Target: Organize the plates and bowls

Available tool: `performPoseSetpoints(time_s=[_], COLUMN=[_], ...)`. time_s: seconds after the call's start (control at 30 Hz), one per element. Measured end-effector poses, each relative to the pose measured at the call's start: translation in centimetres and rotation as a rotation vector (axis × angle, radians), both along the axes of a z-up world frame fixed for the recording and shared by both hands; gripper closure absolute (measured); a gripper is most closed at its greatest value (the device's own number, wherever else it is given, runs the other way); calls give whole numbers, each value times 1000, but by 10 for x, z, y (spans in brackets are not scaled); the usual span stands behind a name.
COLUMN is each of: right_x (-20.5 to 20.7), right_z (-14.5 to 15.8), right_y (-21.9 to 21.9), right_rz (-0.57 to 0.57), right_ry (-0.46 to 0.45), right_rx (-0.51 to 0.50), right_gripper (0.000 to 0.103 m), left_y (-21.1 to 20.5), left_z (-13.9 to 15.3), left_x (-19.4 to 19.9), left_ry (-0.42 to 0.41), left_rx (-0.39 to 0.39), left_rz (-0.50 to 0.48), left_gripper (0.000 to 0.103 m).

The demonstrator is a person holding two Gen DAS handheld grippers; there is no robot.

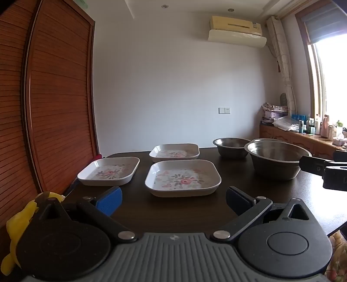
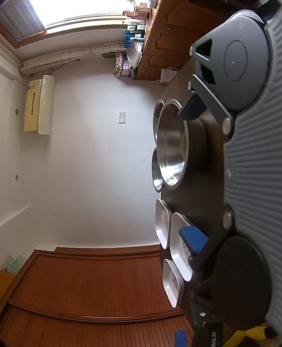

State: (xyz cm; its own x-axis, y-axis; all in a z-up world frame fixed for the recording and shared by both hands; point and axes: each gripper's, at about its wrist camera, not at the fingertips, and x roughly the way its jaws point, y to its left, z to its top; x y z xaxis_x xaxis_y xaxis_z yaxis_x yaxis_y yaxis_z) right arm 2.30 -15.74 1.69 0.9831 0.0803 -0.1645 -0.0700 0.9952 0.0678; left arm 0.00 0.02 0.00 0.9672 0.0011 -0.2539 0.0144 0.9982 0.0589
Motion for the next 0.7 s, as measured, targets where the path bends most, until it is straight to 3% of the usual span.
performPoseSetpoints(time_s=[0.7], right_x=[-1], right_z=[-3], right_y=[1], right_rz=[1], right_ry=[0], right_rx=[0], right_gripper=[0], left_y=[8], left_z=[6], left_x=[-2], left_ry=[-6], left_rx=[6], left_rz=[10], left_gripper=[0])
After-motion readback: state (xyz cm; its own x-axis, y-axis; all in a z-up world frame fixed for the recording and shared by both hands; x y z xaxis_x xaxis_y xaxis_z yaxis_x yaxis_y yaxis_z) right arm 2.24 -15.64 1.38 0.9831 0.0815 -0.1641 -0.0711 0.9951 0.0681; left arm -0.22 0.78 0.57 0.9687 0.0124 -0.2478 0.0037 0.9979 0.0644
